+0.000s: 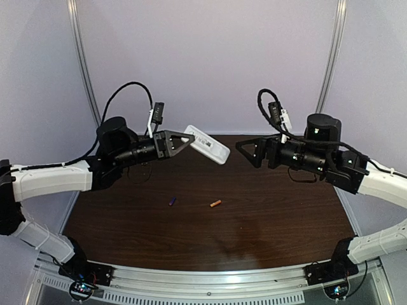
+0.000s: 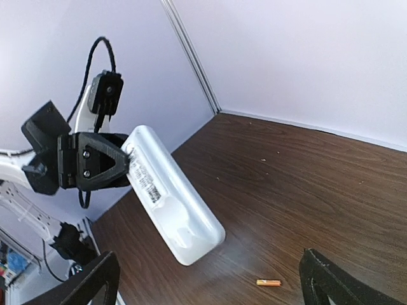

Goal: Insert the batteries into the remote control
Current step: Pass from the left arm to the right

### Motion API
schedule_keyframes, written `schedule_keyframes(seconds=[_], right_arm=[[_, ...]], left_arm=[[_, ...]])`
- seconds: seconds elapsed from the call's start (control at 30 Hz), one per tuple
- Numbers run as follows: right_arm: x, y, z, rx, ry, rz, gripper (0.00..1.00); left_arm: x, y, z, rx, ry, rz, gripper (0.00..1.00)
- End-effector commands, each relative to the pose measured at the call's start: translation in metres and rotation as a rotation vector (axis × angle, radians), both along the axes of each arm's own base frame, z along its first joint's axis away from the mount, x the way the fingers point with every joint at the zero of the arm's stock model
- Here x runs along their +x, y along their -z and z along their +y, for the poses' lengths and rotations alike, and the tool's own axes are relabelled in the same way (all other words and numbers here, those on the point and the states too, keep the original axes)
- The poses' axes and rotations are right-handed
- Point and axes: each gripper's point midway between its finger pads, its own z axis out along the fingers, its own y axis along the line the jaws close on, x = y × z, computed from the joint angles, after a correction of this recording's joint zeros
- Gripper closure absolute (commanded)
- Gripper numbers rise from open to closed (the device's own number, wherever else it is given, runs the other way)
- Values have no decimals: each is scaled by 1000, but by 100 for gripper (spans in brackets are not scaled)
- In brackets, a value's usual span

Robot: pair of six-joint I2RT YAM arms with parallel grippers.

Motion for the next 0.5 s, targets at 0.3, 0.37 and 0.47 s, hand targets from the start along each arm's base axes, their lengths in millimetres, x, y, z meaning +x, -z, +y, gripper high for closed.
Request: schedule_keyframes(seconds=[0.3, 0.37, 0.47], right_arm=[[-32, -40, 41, 522, -364, 127, 0], [-31, -42, 45, 537, -382, 136, 2], [-32, -45, 50, 556, -411, 131, 8]], left_arm=[[-37, -78, 34, -498, 26, -194, 100], [-39, -79, 33, -510, 32, -193, 100], [-40, -77, 28, -516, 46, -183, 100]])
